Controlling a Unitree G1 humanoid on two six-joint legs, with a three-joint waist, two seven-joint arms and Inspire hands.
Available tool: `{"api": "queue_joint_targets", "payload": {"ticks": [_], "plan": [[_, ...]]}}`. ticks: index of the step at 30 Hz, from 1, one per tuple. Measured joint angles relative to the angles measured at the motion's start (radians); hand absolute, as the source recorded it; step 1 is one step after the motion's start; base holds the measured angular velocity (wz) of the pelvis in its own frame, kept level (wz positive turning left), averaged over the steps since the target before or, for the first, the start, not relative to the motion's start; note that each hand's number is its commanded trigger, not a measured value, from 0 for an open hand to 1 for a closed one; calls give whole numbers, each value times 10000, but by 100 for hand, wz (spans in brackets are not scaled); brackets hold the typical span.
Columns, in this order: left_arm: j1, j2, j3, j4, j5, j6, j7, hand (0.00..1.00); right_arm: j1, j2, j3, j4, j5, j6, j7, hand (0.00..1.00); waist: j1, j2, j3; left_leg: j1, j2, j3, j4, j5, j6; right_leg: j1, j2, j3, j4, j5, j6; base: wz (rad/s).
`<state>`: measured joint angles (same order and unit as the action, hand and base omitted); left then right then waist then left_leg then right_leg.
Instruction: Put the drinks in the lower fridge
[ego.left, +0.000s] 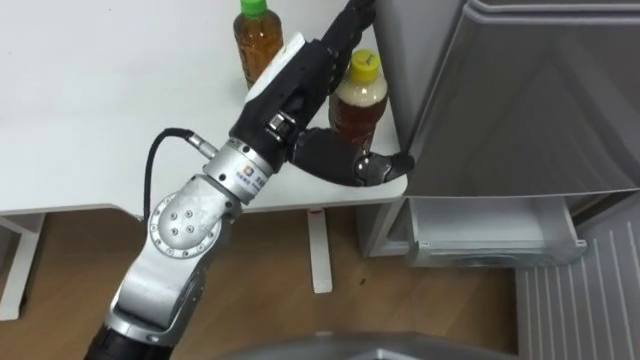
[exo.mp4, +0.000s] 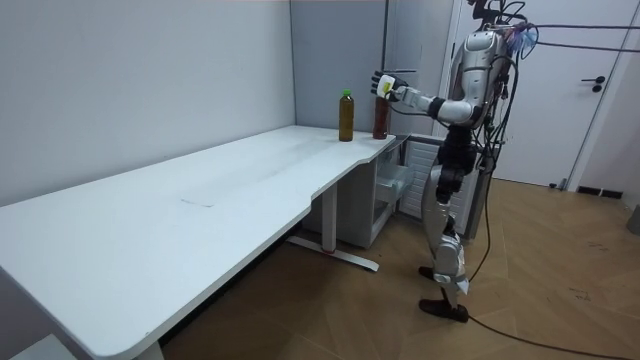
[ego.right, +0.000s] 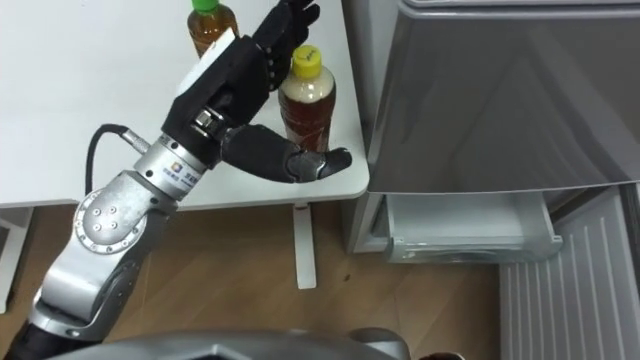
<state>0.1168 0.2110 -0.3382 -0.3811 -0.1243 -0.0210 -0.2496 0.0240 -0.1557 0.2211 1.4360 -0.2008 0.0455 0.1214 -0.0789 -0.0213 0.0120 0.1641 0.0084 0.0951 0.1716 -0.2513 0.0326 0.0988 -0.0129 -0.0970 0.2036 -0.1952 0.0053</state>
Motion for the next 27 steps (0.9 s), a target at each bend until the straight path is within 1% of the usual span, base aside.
{"api": "queue_joint_targets", "payload": {"ticks": [3, 8, 16, 25, 26, 27], "plan": [[1, 12, 1, 28, -2, -8, 2, 0, 5, 7, 0, -27, 2, 6, -8, 0, 11, -32, 6, 26, -2, 49, -13, 0, 0, 14, 0, 43, -3, 1, 3, -4], [17, 21, 32, 468, -2, -121, 67, 0, 140, 6, -2, -367, 3, -2, -17, 0, 10, -23, 1, 90, 16, 87, -16, 0, 0, 73, 18, 70, 4, 2, 3, -1], [132, 52, 25, 1309, 62, 26, 211, 0, 175, 7, -3, -431, 3, -1, -14, 0, 11, -16, 2, 152, 13, 88, -24, 0, 0, 133, 18, 72, 4, 2, 3, 0], [132, 62, 24, 1315, 79, 52, 225, 0, 203, 7, 0, -428, -9, -3, -10, 0, 8, 0, -9, 140, 22, 91, -35, 0, 0, 114, 25, 68, 6, 2, 3, 0], [132, 65, 24, 1315, 79, 53, 225, 0, 204, 7, -1, -428, -8, -4, -6, 0, 2, 34, -30, 145, 21, 92, -34, 0, 0, 118, 24, 71, 7, 2, 3, 0], [132, 66, 24, 1315, 79, 53, 225, 0, 206, 7, -2, -428, -7, -4, -5, 0, 2, 24, -24, 148, 21, 91, -34, 0, 0, 120, 23, 72, 8, 2, 3, 0]]}}
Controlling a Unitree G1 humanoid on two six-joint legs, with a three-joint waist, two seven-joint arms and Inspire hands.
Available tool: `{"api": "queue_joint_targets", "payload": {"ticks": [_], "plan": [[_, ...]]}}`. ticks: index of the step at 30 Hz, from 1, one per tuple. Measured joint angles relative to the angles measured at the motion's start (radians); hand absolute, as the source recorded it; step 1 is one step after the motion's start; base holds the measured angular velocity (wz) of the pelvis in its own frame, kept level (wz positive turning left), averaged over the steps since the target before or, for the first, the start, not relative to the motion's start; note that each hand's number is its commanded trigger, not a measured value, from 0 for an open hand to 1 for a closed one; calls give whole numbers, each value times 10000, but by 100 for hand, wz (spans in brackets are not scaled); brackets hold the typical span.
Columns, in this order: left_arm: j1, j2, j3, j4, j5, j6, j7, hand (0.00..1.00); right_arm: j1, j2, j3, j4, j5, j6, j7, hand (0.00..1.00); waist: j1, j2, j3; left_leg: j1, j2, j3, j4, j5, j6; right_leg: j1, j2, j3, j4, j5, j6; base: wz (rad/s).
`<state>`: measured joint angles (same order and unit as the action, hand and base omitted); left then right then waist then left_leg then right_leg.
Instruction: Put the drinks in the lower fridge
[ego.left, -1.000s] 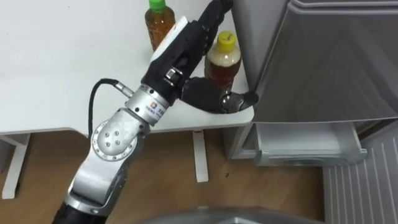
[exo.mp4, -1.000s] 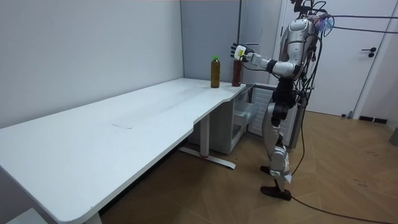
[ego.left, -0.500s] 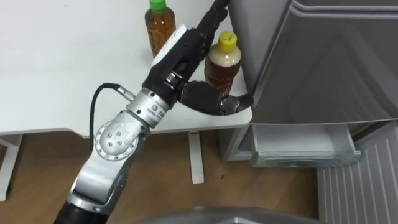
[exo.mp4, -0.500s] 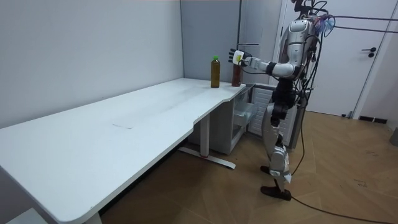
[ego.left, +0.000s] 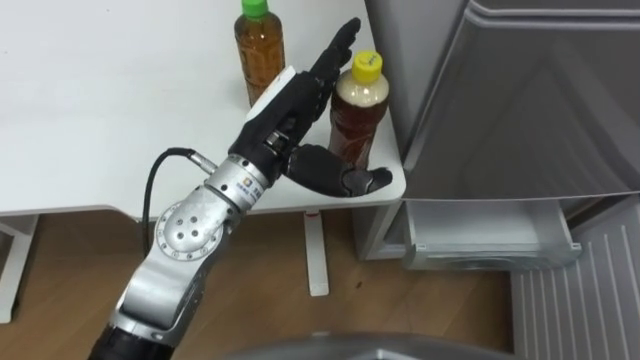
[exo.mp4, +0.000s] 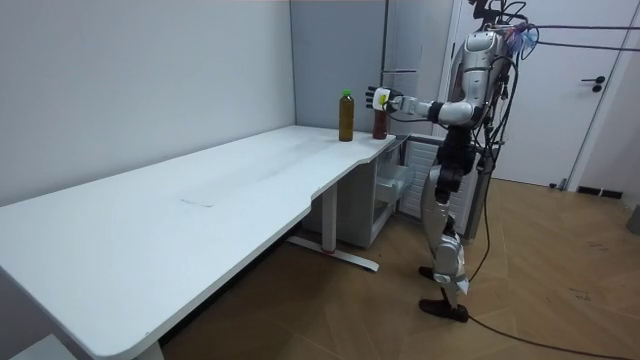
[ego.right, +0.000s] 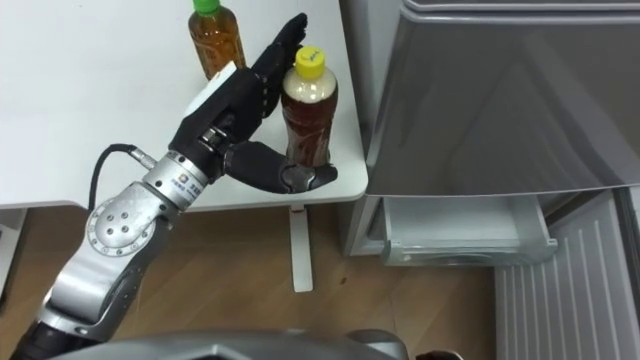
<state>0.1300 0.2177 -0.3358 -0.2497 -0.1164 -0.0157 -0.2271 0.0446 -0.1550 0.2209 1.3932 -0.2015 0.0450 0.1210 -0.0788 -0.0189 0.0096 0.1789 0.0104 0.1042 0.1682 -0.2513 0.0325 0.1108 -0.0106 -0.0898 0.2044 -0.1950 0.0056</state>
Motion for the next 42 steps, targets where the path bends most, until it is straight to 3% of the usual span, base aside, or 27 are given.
{"api": "queue_joint_targets", "payload": {"ticks": [3, 4, 6, 7, 22, 31, 42], "plan": [[13, 2, -2, 0, 0, 1, 1, 0, 17, 0, -1, -7, -4, 0, -5, 0, 6, -13, 8, 10, -3, 0, 1, 0, 0, 11, 0, 4, 1, 0, 0, 0], [18, 2, -3, 0, 0, 1, 1, 38, 30, 0, -1, -12, -4, 0, -7, 0, 7, -18, 11, 10, -3, 1, 1, 0, 0, 11, 0, 4, 1, 0, 0, 0], [21, 2, -3, 0, 0, 1, 8, 93, 41, 0, -1, -25, -3, 1, -11, 0, 7, -16, 10, 11, -2, 1, 1, 0, 0, 11, 1, 4, 4, 0, 0, 0], [21, 2, -4, 0, 0, 1, 9, 100, 46, -1, -1, -25, -3, 1, -18, 0, 8, -14, 9, 11, -2, 1, 1, 0, 0, 11, 1, 4, 4, 0, 0, 0], [29, 51, -30, 55, -29, 48, 152, 100, 44, -1, -1, -42, -1, -1, -87, 0, 6, 40, -19, 41, -1, 11, -1, 0, 0, 37, 0, 9, 6, 0, 0, 0], [136, 165, -83, 262, -3, 590, 140, 100, 87, -6, 0, -139, 0, 5, -122, 0, 3, 103, 0, 37, 5, 10, -22, 0, 0, 12, 8, 13, 17, 0, 0, 0], [166, 193, -91, 262, -28, 608, 122, 100, 83, -8, 6, -245, 24, 0, -213, 0, -19, 83, 12, 40, -2, -1, -19, 0, 0, 15, -3, 33, 5, 0, 0, 0]]}}
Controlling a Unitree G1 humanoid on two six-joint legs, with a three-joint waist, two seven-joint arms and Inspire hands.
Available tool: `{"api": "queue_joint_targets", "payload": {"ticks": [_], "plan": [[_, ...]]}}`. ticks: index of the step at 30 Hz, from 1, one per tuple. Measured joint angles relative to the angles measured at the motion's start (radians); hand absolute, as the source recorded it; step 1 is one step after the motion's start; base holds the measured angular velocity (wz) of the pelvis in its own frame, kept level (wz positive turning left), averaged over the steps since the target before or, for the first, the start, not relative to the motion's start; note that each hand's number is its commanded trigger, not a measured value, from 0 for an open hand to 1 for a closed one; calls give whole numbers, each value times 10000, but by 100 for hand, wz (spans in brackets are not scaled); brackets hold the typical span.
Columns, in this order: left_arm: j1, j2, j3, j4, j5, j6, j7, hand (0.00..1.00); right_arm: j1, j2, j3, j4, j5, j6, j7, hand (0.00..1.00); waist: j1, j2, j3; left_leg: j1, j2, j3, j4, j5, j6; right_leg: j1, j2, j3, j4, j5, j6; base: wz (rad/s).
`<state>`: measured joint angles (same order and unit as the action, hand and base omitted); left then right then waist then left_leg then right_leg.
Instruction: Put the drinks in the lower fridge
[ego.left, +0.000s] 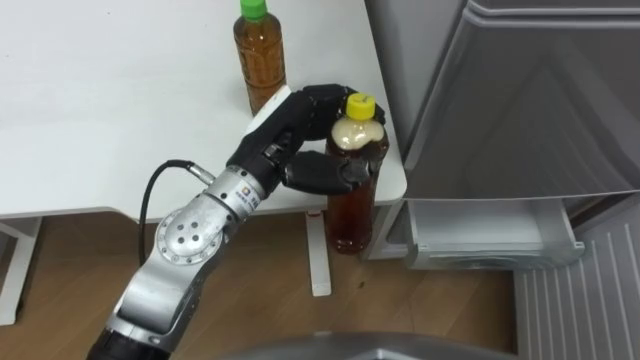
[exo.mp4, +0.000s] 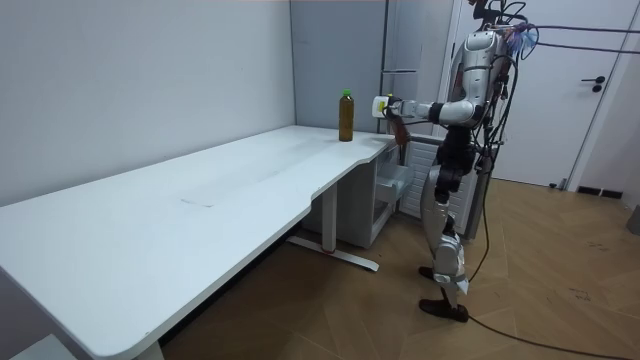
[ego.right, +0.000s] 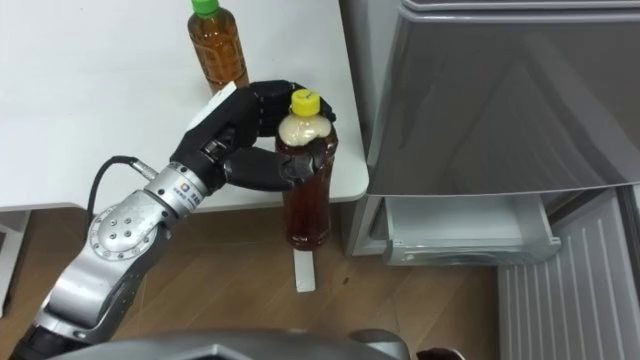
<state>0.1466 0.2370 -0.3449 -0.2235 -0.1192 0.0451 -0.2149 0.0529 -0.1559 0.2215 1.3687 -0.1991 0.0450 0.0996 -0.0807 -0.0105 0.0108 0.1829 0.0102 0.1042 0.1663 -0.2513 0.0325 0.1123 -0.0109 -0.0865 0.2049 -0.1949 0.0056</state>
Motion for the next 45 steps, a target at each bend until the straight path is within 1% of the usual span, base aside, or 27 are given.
{"api": "queue_joint_targets", "payload": {"ticks": [6, 7, 12, 13, 14, 15, 16, 17, 19, 21, 22, 23, 26, 29, 31, 36, 37, 38, 39, 41, 43, 44, 45], "plan": [[-2, -1, -20, 0, -5, -1, -74, 100, -109, -17, 98, -58, 57, 2, -7, 0, -13, -21, 14, -1, 4, 9, 14, 0, 0, 5, 0, -9, 6, 0, 0, 0], [-3, -1, -20, -1, -16, -2, -112, 100, -150, -39, 194, -78, 61, 1, -5, 0, -9, -47, 30, -17, 3, 11, 18, 0, 0, -8, -1, -9, 7, 0, 0, 0], [-5, -2, 34, -1, -221, -5, -127, 100, -171, -92, 234, -444, -32, 2, 35, 0, 33, -81, 55, -160, 8, 70, 36, 1, -1, -223, 1, 28, 116, -1, -1, -4], [-42, -6, 83, -1, -468, -6, -129, 100, -171, -138, 241, -653, -36, 1, 57, 0, 32, -85, 79, -180, 12, 100, 36, 1, -1, -266, 1, 40, 141, -1, -1, -4], [-109, -35, 113, -3, -513, -12, -130, 100, -124, -194, 240, -895, -32, 0, 98, 0, 34, -156, 120, -195, 13, 104, 38, 2, -2, -279, -1, 38, 145, -1, -1, 0], [-150, -33, 131, -3, -537, -12, -132, 100, -105, -225, 240, -1071, -32, 0, 122, 0, 37, -186, 128, -209, 13, 104, 44, 2, -2, -288, -3, 35, 148, -1, -1, 0], [-268, -34, 145, -2, -586, -12, -138, 100, -66, -359, 241, -1520, -32, 1, 134, 0, 33, -229, 152, -238, 8, 116, 54, 2, -2, -315, -7, 39, 150, 0, -1, -4], [-388, -36, 148, -3, -688, -14, -155, 100, 42, -541, 241, -2066, -30, -2, 157, 0, 35, -244, 147, -242, 7, 164, 62, 1, -1, -328, -10, 33, 145, 4, 4, -5], [-557, -39, 165, -8, -872, -49, -197, 100, 196, -710, 240, -2881, -24, -14, 269, 0, 35, -243, 133, -305, 6, 230, 125, 1, -1, -383, -22, 45, 149, 10, 8, -7], [-757, -40, 169, -9, -1236, -74, -232, 100, 366, -789, 241, -3613, -9, -13, 384, 0, 34, -225, 110, -430, 9, 243, 240, 1, -2, -503, -25, 62, 149, 43, 4, -2], [-786, -55, 196, -23, -1582, -116, -290, 100, 611, -932, 242, -4264, -10, -5, 479, 0, 51, -187, 71, -498, 13, 250, 251, 1, -2, -581, -23, 76, 156, 51, -3, -6], [-784, -65, 229, -31, -1838, -177, -357, 100, 891, -1103, 236, -4904, -7, -5, 562, 0, 68, -139, 66, -507, 19, 270, 251, 1, -2, -611, -10, 174, 158, 56, -9, -9], [-782, -80, 259, -30, -2054, -262, -376, 100, 1425, -1415, 236, -6178, -5, 7, 781, 0, 84, -58, 38, -445, 48, 365, 248, 1, -2, -598, -3, 291, 159, 65, -25, -14], [-782, -92, 257, -28, -2054, -287, -382, 100, 1609, -1543, 196, -6740, -4, 7, 971, 0, 68, -49, 44, -333, 92, 556, 205, 1, -3, -559, 5, 338, 158, 81, -48, -14], [-781, -91, 254, -28, -2061, -290, -464, 100, 1641, -1568, 151, -6869, -1, 7, 1044, 0, 63, -49, 44, -312, 99, 595, 205, 1, -3, -560, 18, 387, 159, 89, -58, -10], [-780, -96, 244, -23, -2060, -290, -569, 100, 1719, -1561, -184, -7418, 199, 6, 1351, 0, 39, -47, 47, -312, 107, 646, 206, 1, -3, -603, 62, 438, 193, 122, -71, -4], [-781, -92, 253, -13, -2060, -290, -569, 100, 1717, -1420, -291, -7723, 843, -32, 1540, 0, 49, -48, 48, -312, 124, 669, 206, 1, -3, -614, 124, 469, 186, 151, -80, -7], [-780, -90, 253, -10, -2060, -290, -571, 100, 1707, -1270, -389, -8087, 1438, -204, 1714, 0, 37, -57, 49, -304, 143, 729, 212, 1, -4, -618, 137, 483, 186, 172, -99, -7], [-781, -92, 251, -10, -2060, -290, -585, 100, 1710, -1124, -388, -8285, 1702, -290, 1839, 0, 22, -63, 50, -308, 147, 725, 217, 1, -4, -623, 137, 474, 194, 174, -102, 0], [-767, -88, 248, -10, -2056, -290, -770, 100, 1704, -639, -270, -9041, 2575, -472, 2607, 0, 17, -69, 52, -310, 159, 715, 225, 0, -5, -623, 134, 423, 209, 181, -112, 5], [-766, -65, 252, -10, -2050, -290, -953, 100, 1683, -485, -116, -9401, 3106, -509, 3218, 0, 28, -102, 62, -312, 151, 658, 232, -1, -7, -622, 111, 331, 242, 181, -110, 13], [-761, -22, 285, -9, -2051, -290, -1067, 100, 1677, -476, -87, -9571, 3625, -508, 3662, 0, 42, -150, 72, -294, 138, 582, 228, -1, -7, -620, 94, 291, 248, 178, -106, 15], [-751, 22, 307, -9, -2051, -290, -1112, 100, 1661, -477, -87, -9594, 3925, -508, 3849, 0, 61, -190, 73, -270, 136, 575, 230, 0, -7, -619, 92, 291, 249, 177, -106, 7]]}}
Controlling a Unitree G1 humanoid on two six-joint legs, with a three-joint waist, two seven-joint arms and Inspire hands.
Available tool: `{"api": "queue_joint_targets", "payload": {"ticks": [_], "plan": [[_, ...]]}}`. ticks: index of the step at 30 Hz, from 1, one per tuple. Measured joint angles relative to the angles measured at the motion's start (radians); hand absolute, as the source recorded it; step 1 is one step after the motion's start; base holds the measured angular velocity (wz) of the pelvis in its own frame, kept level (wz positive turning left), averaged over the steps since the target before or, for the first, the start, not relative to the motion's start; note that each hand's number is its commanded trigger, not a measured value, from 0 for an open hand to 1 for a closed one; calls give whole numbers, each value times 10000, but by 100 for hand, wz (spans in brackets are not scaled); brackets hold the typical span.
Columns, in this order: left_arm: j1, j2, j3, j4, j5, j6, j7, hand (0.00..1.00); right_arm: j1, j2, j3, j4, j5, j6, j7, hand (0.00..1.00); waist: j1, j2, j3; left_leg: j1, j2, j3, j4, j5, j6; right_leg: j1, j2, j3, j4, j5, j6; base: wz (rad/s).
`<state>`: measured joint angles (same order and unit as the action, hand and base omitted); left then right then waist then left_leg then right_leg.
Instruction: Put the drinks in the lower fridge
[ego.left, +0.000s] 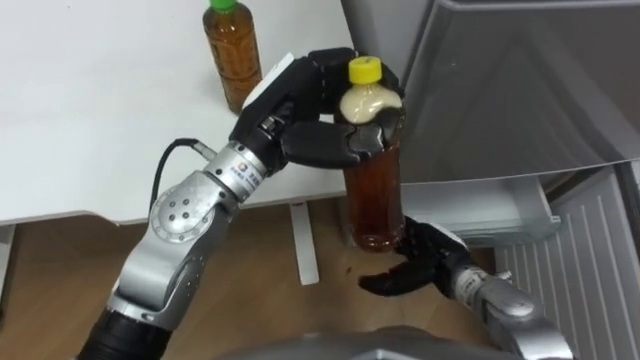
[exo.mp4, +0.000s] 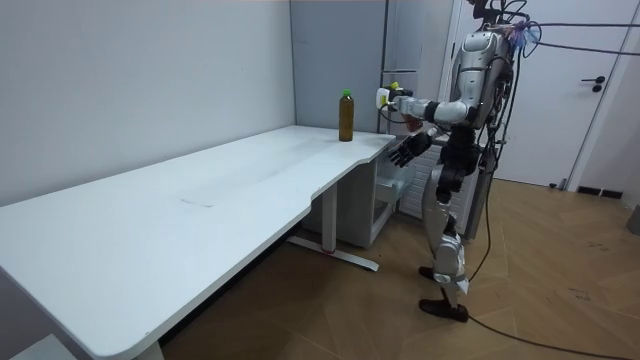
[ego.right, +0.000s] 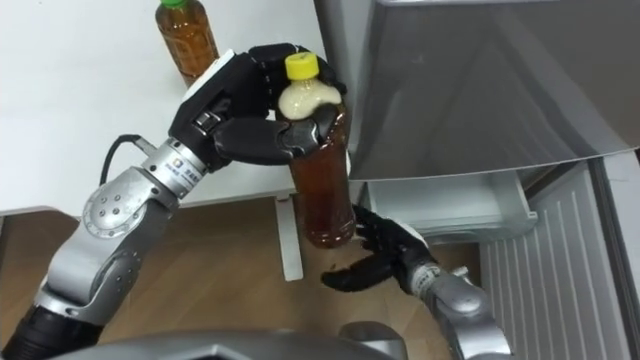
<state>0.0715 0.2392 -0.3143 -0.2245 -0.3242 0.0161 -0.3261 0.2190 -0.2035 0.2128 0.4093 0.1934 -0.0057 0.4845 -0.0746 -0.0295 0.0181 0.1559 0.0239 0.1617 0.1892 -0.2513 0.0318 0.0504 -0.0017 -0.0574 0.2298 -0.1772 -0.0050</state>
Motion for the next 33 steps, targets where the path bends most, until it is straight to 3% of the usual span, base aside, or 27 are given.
{"api": "queue_joint_targets", "payload": {"ticks": [4, 6, 9, 14, 18, 22, 27, 33], "plan": [[113, 316, 76, 70, 6, 0, -112, 100, -1, -94, -20, -307, 1144, 3, 794, 0, -30, -352, -56, 82, 6, 1, 6, -1, -1, 108, 13, 64, 59, 2, 1, -3], [117, 395, 65, 135, 8, 2, -130, 100, -11, -117, -37, -353, 1244, 39, 1065, 0, -43, -450, -39, 79, 6, 0, 38, -3, -2, 127, 16, 79, 71, 16, 12, -2], [203, 413, 61, 157, 31, 1, -135, 100, -6, -175, -83, -419, 1243, 47, 1547, 0, -51, -406, 1, 39, 6, 24, 39, -36, 3, 102, 57, 249, 83, 56, 40, -6], [205, 366, 56, 447, 12, -10, -153, 100, 14, -437, -79, -626, 1240, 111, 2009, 0, -27, -206, -21, -53, 6, 34, 24, -39, 5, -15, 55, 265, 108, 84, 36, -2], [204, 412, 45, 504, 84, -30, -152, 100, 9, -710, -65, -845, 1240, 111, 2416, 0, -25, -207, -38, -112, 6, 48, 28, -36, 2, -148, 46, 275, 158, 84, 37, 0], [203, 638, -29, 815, 102, -30, -154, 100, 9, -1029, -59, -1096, 1215, 112, 2786, 0, -33, -337, -4, -149, 5, 88, 116, -34, 3, -174, 26, 242, 160, 84, 36, -2], [201, 730, -23, 928, 602, -46, -132, 100, -107, -1071, -58, -1110, 1249, 73, 3547, 0, -2, -417, 10, -151, 10, 100, 116, -38, 6, -168, 41, 217, 130, 118, 31, 0], [199, 1315, 17, 927, 1051, -230, -56, 100, -197, -1512, -58, -1178, 1249, 76, 4269, 0, 139, -366, 2, -229, 14, 23, 109, -39, 6, -229, 39, 154, 145, 125, 27, 2]]}}
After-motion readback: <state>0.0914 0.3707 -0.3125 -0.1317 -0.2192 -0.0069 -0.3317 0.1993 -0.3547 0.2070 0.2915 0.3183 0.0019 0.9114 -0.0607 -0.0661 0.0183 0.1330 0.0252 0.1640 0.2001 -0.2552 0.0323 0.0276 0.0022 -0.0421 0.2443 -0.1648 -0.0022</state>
